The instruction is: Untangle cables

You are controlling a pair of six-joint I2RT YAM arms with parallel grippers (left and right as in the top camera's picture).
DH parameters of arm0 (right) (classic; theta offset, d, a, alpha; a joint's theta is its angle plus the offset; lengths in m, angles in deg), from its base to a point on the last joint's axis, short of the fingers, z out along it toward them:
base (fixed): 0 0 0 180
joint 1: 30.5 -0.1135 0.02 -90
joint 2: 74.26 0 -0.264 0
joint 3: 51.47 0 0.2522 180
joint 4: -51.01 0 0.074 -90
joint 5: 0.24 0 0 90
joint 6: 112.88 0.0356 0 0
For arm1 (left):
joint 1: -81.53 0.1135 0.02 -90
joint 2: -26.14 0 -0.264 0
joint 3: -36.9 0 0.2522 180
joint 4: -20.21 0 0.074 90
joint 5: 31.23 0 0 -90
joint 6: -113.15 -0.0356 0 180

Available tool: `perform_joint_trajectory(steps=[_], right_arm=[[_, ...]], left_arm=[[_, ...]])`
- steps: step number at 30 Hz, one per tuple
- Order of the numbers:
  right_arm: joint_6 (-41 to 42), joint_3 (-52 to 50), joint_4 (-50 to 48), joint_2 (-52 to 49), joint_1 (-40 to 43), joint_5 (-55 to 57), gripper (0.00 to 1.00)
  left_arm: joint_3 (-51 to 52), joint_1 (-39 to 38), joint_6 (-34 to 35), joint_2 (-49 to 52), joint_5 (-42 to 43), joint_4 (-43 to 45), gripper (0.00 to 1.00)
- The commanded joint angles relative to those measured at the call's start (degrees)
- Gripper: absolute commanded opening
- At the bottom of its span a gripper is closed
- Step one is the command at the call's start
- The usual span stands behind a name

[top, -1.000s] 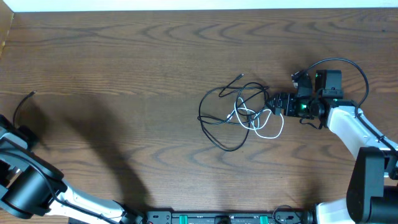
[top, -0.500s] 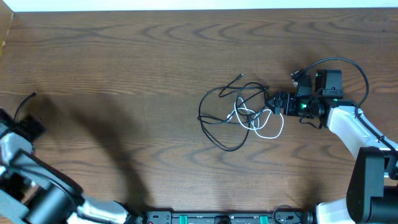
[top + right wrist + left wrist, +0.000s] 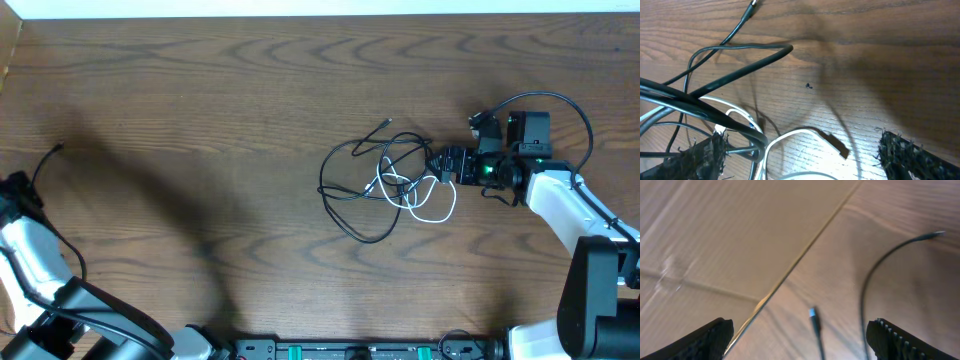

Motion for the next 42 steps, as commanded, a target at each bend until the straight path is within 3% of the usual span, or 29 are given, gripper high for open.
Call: perform_joint_trajectory(steps=[1, 8, 13, 19, 28, 34, 42], right_arm=[[0.0, 0.0, 0.0, -0.1, 0.1, -1.5, 0.95], [0.0, 0.0, -2.3, 0.1, 0.1, -7.0, 0.93], [0.9, 0.1, -4.0, 1.6, 0.2, -12.3, 0.91], [0.9, 0.1, -4.2, 6.2, 0.2, -13.1, 0.91], [0.9, 0.1, -4.0, 13.1, 0.2, -11.4, 0.94], [0.8, 0.1, -3.8, 13.4, 0.2, -10.2, 0.95], [-0.2, 0.1, -2.9, 13.4, 0.2, -9.8, 0.96]], left_arm=[[-0.7, -4.3, -1.6, -3.4, 10.7, 0.1, 0.90], [-0.7, -17.2, 4.4, -5.9, 29.9, -6.7, 0.90], [-0.6, -29.0, 4.9, -5.8, 35.3, -16.8, 0.90], [0.5, -45.9, 3.0, -5.6, 35.5, -19.9, 0.90], [1.0, -63.7, -0.9, 0.0, 35.6, -21.5, 0.90], [1.0, -71.5, -7.4, 3.4, 35.8, -24.4, 0.90], [1.0, -77.0, -8.6, 3.6, 36.4, -25.5, 0.90]])
